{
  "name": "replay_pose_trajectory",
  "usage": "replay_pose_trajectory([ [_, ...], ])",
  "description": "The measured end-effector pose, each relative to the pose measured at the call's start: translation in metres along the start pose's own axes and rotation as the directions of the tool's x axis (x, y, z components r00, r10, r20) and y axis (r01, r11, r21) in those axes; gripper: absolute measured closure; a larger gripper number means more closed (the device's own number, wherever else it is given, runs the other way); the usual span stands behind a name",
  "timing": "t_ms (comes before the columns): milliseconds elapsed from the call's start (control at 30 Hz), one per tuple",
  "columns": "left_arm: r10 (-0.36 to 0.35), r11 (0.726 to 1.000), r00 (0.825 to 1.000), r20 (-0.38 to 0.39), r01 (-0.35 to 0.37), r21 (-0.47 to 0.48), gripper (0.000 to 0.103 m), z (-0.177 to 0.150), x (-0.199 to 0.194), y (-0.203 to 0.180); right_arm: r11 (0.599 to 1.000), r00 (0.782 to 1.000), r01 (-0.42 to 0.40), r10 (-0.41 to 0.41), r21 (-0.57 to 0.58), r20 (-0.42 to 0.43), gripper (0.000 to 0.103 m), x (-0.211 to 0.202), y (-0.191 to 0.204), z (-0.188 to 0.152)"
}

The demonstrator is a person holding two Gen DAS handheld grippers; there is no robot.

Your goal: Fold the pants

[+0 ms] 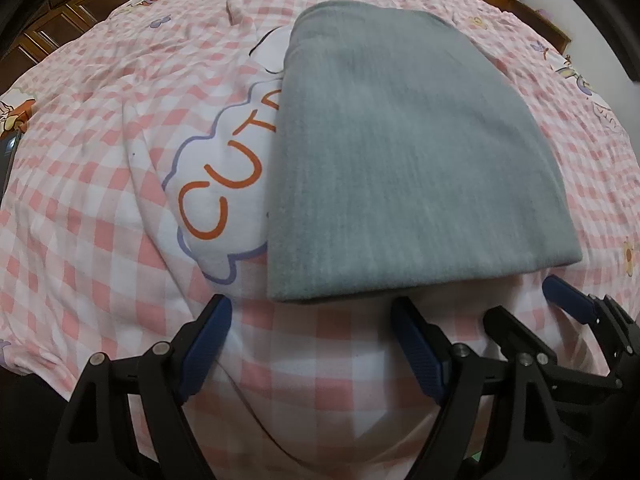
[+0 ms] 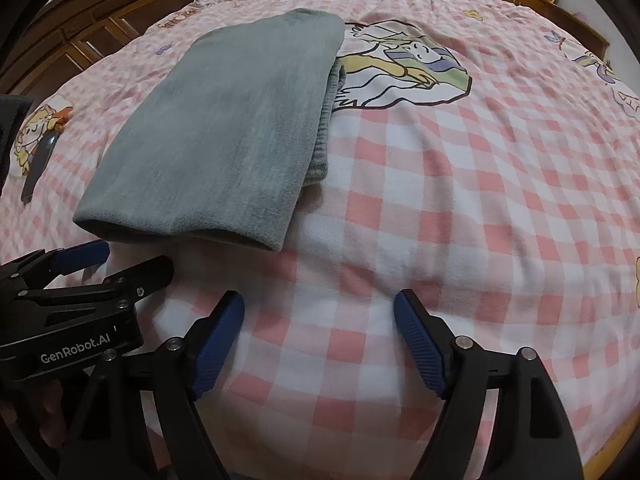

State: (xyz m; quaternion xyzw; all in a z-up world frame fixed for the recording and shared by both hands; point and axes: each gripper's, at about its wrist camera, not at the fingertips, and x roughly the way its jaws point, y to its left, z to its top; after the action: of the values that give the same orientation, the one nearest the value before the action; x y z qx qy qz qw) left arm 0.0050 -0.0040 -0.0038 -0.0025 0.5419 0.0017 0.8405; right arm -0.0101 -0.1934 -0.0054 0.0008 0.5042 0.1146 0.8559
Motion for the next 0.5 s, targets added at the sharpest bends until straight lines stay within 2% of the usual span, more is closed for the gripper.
replay_pose_trajectory([
  [500, -0.002, 1.0, 1.0, 0.004, 0.002, -0.011, 0.02, -0.0046, -0.0031, 0.0009, 1.0, 1.0, 0.007, -0.007, 0.027, -0.01, 0.022, 0.0004, 0.0008, 0.0033],
])
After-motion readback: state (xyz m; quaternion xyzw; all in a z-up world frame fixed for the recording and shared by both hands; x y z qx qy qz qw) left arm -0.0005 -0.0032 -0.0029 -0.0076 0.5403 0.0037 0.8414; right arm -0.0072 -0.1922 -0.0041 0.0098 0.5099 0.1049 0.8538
